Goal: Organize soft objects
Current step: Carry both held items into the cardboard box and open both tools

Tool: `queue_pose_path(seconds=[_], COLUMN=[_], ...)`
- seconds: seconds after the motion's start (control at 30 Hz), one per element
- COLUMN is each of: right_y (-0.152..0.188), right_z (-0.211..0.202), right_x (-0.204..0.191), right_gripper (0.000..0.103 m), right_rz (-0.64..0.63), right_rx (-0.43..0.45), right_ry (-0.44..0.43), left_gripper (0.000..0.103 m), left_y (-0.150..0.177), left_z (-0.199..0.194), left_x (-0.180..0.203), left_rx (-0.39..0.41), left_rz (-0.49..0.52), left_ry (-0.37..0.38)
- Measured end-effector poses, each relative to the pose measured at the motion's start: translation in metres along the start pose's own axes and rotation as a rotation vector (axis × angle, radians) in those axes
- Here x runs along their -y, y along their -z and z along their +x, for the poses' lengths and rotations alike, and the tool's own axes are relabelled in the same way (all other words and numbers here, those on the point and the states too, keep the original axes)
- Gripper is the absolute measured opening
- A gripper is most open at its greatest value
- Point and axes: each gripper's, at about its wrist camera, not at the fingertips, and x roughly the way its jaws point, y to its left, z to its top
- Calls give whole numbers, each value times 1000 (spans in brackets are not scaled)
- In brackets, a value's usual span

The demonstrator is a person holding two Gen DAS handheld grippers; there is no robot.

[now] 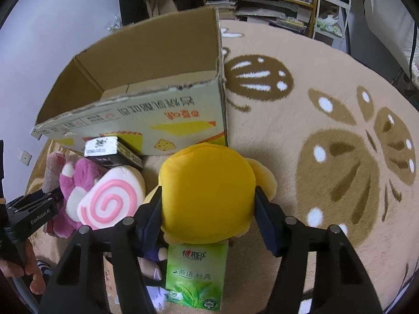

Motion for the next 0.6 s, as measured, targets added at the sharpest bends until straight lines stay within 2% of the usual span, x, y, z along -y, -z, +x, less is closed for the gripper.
queue_pose_path(seconds=[0.27, 0.47, 0.6], right_y=[2, 2, 1], right_z=[-31, -55, -82], right_x=[1, 5, 10], right_gripper=[58, 57, 57], right_rz=[24, 60, 93], right_rx=[79, 151, 222], right_ry=[-28, -60, -111], left_gripper=[44, 44, 44], left_y=[0, -1, -4], left_z=[-31, -60, -82], left_x=[-15, -29, -40], left_rx=[112, 233, 330], left_rz=[-21, -66, -97], left_ry=[-25, -29, -13])
